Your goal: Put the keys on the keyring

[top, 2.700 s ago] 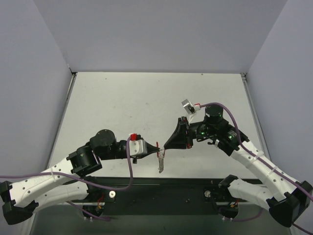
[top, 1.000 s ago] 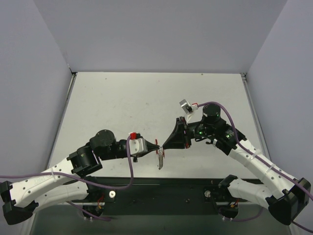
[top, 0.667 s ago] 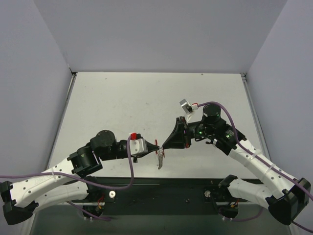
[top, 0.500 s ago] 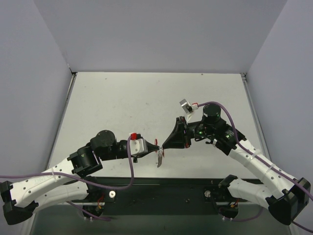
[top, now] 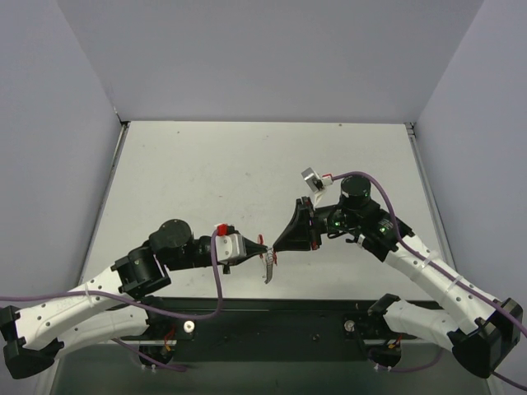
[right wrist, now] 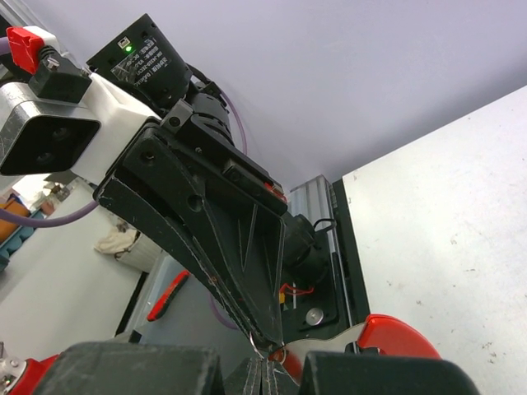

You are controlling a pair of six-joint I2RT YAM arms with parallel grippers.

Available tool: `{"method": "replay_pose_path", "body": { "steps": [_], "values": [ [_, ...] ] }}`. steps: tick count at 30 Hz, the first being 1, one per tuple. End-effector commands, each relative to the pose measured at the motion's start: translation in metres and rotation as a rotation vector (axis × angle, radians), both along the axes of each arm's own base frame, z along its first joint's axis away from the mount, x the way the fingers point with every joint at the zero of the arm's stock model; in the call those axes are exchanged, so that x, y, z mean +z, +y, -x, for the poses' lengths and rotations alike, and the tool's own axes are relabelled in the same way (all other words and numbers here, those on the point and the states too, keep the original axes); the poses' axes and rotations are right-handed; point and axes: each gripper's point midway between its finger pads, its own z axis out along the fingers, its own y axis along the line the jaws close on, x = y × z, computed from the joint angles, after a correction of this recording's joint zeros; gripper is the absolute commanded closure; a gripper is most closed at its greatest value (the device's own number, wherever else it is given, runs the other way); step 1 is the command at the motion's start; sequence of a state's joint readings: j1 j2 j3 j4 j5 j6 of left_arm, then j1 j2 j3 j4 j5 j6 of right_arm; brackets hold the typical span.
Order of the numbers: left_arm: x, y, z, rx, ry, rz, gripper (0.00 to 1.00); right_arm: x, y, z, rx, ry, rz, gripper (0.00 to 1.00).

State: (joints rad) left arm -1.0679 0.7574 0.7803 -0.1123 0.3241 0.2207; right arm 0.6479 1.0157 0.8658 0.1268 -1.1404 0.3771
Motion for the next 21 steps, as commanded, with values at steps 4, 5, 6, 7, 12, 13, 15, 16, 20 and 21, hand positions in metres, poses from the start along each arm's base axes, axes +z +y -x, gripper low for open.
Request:
{"method": "replay_pose_path", "body": {
  "steps": [4,5,6,7,12,13,15,16,20,21],
  "values": [
    [0.034,0.001,0.014,-0.065,-0.044,0.124,1.00,0.000,0.003,-0.005,0.005,-0.048,-0.019,1.00],
    [0.034,0.001,0.016,-0.072,-0.043,0.125,1.00,0.000,0.003,-0.005,0.004,-0.047,-0.018,1.00],
    [0.042,0.000,0.017,-0.077,-0.058,0.154,1.00,0.000,0.003,-0.005,0.005,-0.045,-0.018,1.00],
    [0.043,0.001,0.017,-0.078,-0.061,0.159,1.00,0.000,0.003,-0.005,0.003,-0.046,-0.019,1.00],
    [0.043,0.000,0.023,-0.113,-0.065,0.163,1.00,-0.001,0.003,-0.008,-0.009,-0.045,-0.016,1.00],
    [0.043,-0.001,0.024,-0.122,-0.063,0.162,1.00,-0.001,0.003,-0.008,-0.011,-0.042,-0.015,1.00],
    [0.043,-0.002,0.026,-0.128,-0.062,0.165,1.00,-0.001,0.004,-0.009,-0.011,-0.039,-0.014,1.00],
    [0.044,-0.002,0.024,-0.115,-0.064,0.166,1.00,0.000,0.004,-0.008,-0.010,-0.039,-0.016,1.00],
    [0.047,-0.003,0.023,-0.101,-0.069,0.174,1.00,0.001,0.004,-0.009,-0.014,-0.038,-0.014,1.00],
    [0.049,-0.003,0.021,-0.087,-0.067,0.177,1.00,0.002,0.005,-0.009,-0.014,-0.040,-0.014,1.00]
  ]
}}
